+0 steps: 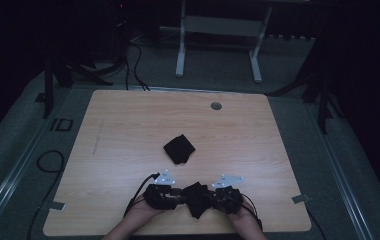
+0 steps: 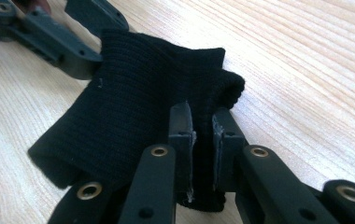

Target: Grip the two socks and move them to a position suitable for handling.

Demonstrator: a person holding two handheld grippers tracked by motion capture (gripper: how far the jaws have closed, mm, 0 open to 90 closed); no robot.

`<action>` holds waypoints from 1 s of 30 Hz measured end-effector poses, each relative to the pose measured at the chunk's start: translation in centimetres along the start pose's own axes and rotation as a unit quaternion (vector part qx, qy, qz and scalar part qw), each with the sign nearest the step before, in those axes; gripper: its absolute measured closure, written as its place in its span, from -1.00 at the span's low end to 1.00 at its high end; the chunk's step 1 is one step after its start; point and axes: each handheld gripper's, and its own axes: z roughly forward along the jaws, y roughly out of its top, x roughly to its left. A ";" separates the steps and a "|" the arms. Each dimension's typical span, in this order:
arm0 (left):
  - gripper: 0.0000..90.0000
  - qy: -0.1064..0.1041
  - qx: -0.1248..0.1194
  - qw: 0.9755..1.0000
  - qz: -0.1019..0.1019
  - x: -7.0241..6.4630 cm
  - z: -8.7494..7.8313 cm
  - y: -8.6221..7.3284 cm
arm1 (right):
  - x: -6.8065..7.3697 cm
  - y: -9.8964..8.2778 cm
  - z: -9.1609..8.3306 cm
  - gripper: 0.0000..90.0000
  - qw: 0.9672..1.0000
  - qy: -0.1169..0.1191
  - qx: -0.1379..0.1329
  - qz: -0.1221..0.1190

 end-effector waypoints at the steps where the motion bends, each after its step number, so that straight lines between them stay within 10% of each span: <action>1: 0.49 -0.006 0.001 1.000 0.000 0.0 0.1 0.0 | 0.0 0.0 0.0 0.80 1.000 0.000 0.000 -0.001; 6: 0.93 -0.006 -0.005 1.000 0.002 -0.4 0.0 0.2 | -0.1 0.0 -0.5 0.80 1.000 0.006 -0.004 0.003; 17: 0.95 0.012 -0.035 0.999 -0.001 -0.7 -5.3 0.8 | -2.6 0.9 -6.8 0.84 0.994 -0.001 -0.093 0.054; 30: 0.94 0.014 0.008 1.000 -0.007 1.6 -9.8 -0.1 | -5.4 -2.0 -9.1 0.84 0.988 -0.018 -0.097 0.123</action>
